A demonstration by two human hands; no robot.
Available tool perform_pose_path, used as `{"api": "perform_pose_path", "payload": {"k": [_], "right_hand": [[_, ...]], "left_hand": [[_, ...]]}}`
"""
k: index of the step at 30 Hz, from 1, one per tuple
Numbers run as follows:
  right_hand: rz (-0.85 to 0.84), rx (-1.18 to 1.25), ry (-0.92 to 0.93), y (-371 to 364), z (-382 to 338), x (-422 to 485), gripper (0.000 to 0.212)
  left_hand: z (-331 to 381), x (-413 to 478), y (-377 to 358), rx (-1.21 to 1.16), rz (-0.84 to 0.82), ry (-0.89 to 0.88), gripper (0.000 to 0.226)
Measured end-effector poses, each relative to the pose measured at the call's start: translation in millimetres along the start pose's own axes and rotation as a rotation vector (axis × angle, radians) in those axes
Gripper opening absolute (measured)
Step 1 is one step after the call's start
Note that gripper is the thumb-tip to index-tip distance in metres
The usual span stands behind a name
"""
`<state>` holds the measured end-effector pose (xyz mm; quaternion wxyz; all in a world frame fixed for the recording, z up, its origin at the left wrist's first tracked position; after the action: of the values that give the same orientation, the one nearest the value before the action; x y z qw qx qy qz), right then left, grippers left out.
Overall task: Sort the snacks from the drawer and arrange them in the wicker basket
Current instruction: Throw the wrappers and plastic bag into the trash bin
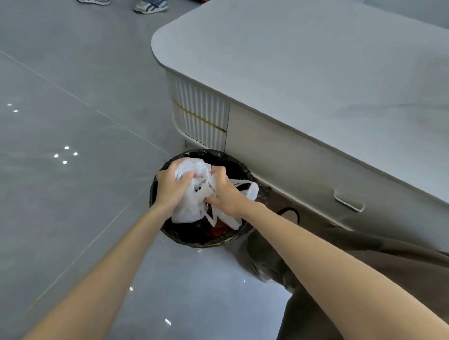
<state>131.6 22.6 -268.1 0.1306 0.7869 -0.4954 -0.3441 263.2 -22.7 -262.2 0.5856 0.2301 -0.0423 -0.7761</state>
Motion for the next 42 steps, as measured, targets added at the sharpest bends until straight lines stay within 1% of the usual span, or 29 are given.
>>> {"api": "perform_pose_path", "payload": {"k": [2,4,6,8,9,11,12,13,15,16,17,18,19,20,22,23,24,25,26,28,31,33,35,37,39,42], "right_hand": [[-0.106,-0.298,-0.099,-18,23,12,0.069],[-0.128,-0.595,-0.154,-19,35,13,0.06],[-0.142,-0.886,-0.126,-19,34,10,0.049],[-0.174,-1.048,-0.063,-19,34,7,0.041],[-0.165,-1.099,-0.012,-20,32,4,0.039],[-0.044,-1.153,0.103,-13,29,-1,0.036],[0.058,-1.113,0.147,-3,26,-7,0.038],[0.15,-1.04,0.164,10,26,-15,0.044],[0.193,-0.86,0.077,27,40,-29,0.06],[0.176,-0.752,-0.007,32,53,-34,0.064],[0.164,-0.654,-0.073,35,64,-37,0.064],[0.174,-0.579,-0.1,37,70,-41,0.063],[0.197,-0.516,-0.107,39,73,-44,0.06],[0.219,-0.454,-0.109,40,75,-46,0.058],[0.27,-0.372,-0.111,46,80,-47,0.052],[0.31,-0.347,-0.1,50,81,-49,0.045],[0.351,-0.335,-0.074,54,81,-52,0.037],[0.371,-0.327,-0.042,57,79,-55,0.029],[0.365,-0.317,-0.008,58,77,-57,0.022],[0.314,-0.328,0.05,57,74,-61,0.014],[0.255,-0.409,0.089,58,71,-68,0.01],[0.182,-0.494,0.059,53,78,-69,0.008],[0.11,-0.524,-0.003,46,91,-67,0.005],[0.103,-0.455,-0.063,45,101,-60,0.005],[0.138,-0.337,-0.106,45,105,-52,0.009],[0.107,-0.221,-0.178,40,114,-42,0.017]], "left_hand": [[-15,8,-3,0.142,0.032,-0.027,0.038],[-34,15,-10,0.243,0.026,-0.01,0.035],[-41,15,-12,0.385,0.084,0.016,0.03],[-29,12,-15,0.58,0.179,-0.036,0.027],[-24,13,-20,0.636,0.179,-0.056,0.026],[-24,20,-32,0.709,0.124,-0.065,0.027],[-27,24,-38,0.759,0.094,-0.058,0.027],[-31,28,-44,0.821,0.07,-0.038,0.027],[-43,34,-58,0.91,-0.014,0.033,0.035],[-52,37,-67,0.924,-0.099,0.087,0.046],[-62,38,-76,0.915,-0.197,0.147,0.058],[-70,37,-85,0.902,-0.283,0.207,0.065],[-72,35,-89,0.906,-0.316,0.236,0.067],[-67,34,-91,0.925,-0.3,0.229,0.067],[-39,32,-87,0.955,-0.148,0.088,0.059],[-28,31,-88,0.862,-0.109,0.019,0.053],[-19,30,-92,0.726,-0.12,-0.026,0.048],[-15,30,-101,0.628,-0.182,-0.061,0.046],[-12,29,-113,0.598,-0.269,-0.082,0.046],[-20,26,-135,0.75,-0.422,-0.073,0.05],[-56,26,-151,0.961,-0.539,0.032,0.053],[-76,26,-155,1.061,-0.57,0.096,0.056],[-85,26,-157,1.126,-0.594,0.149,0.057],[-89,28,-157,1.144,-0.602,0.178,0.058],[-89,31,-157,1.15,-0.605,0.196,0.058],[-84,35,-155,1.075,-0.585,0.191,0.058]]}}
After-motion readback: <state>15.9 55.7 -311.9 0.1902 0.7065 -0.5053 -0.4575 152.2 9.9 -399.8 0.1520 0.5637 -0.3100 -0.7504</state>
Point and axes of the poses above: each hand's wrist, its own x-axis towards the middle knuckle, its own y-axis out of the back of the hand, z = x × y, the point moved 10 cm from there along x, towards the middle knuckle, and after that the axes turned 10 degrees about -z, right-handed, at the moved point
